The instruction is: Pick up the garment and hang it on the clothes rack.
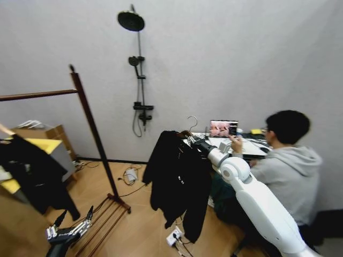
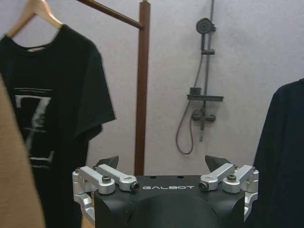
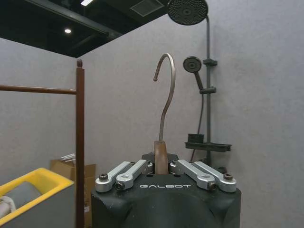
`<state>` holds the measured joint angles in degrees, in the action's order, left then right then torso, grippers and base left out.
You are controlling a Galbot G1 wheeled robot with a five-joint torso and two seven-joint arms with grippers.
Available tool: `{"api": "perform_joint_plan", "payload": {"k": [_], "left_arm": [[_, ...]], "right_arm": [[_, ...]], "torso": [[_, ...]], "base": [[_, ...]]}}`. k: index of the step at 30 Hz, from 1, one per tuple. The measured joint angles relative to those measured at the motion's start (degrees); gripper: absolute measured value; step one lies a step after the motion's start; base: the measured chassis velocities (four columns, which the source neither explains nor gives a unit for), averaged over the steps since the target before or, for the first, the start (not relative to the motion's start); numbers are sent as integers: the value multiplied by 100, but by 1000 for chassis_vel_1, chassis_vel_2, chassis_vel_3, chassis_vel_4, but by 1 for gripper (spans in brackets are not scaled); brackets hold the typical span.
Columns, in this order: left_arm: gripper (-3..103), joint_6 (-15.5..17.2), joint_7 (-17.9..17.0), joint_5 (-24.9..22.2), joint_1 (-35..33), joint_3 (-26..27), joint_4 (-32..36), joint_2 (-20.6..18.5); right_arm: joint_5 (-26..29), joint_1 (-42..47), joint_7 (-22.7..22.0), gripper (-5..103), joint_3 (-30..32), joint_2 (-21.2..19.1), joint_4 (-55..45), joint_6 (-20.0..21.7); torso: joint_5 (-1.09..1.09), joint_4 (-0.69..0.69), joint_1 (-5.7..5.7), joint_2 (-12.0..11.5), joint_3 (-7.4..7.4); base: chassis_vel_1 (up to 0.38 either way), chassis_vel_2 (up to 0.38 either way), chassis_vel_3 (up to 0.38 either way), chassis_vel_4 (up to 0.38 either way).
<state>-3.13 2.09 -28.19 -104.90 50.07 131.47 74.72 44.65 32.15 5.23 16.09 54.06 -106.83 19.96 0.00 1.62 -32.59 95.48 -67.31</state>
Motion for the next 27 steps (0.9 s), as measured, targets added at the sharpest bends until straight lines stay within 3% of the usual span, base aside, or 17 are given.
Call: {"api": "perform_joint_plan", "payload": {"k": [27], "left_arm": [[100,0,-1,0,0,0,0,0]], "right_arm": [[-96,173,53,9,102,-2,-52,-19]], "torso": [[0,0,0,0,0]], "base": [[132,117,126,125]]}}
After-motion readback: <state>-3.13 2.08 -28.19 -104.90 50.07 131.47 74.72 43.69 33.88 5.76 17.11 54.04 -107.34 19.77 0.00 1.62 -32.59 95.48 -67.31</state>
